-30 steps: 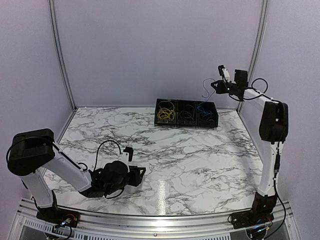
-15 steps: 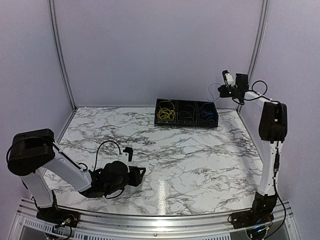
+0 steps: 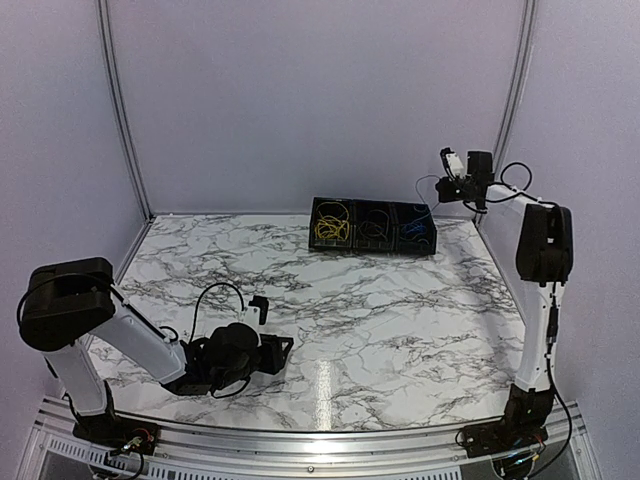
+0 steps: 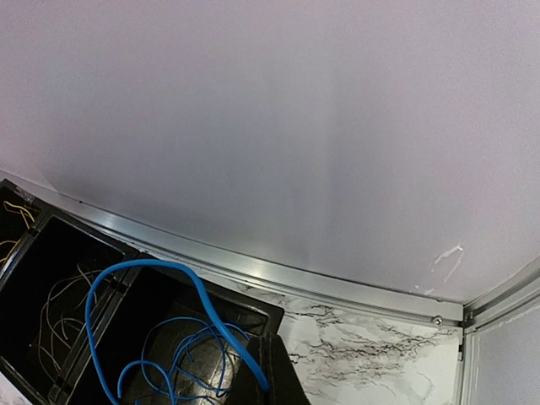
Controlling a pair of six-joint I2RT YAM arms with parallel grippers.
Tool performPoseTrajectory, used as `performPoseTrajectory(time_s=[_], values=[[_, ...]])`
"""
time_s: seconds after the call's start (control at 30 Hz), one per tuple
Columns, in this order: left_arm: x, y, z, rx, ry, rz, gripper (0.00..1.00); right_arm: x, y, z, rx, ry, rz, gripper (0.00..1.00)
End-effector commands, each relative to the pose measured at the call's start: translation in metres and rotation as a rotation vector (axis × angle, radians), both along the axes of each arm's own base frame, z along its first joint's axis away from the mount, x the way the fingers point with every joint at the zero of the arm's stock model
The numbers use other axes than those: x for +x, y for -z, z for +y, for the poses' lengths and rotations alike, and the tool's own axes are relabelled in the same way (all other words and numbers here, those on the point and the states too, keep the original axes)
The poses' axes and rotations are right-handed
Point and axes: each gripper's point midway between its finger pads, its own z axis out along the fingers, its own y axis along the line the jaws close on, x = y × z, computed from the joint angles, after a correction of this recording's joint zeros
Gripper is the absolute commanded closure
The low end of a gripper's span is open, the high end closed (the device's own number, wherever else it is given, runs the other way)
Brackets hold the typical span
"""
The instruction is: Untangle the cables
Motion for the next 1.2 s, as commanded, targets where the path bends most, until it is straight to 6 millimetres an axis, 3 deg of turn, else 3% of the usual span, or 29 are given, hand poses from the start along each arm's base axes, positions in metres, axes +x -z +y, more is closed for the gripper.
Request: performPoseTrajectory(time_s=[0.0,0.23,0.53,0.77,1.17], values=[[-0.002,0.002,-0.004,-0.009,0.006,0.011,0.54,-0.005,0.031,0.031,-0.032,-0.069,0.068,1.0],[-0.003,0.004,-0.004,-0.01,0.008,0.02,0.54,-0.005,0.052,0.047,-0.057,-0.087,0.102,1.0],[-0.004,0.005,-0.003,-0.01,0.008,0.026,0.54,-0.002,0.077,0.05,-0.089,-0.081,0.137,0.97],[-0.003,0.006,-0.005,-0.01,0.009,0.029,0.54,-0.009,0.075,0.053,-0.076,-0.102,0.162,0.91],[-0.003,0.002,-0.008,-0.002,0.023,0.014,0.54,-0.048,0.037,0.049,-0.08,-0.1,0.229,0.5]])
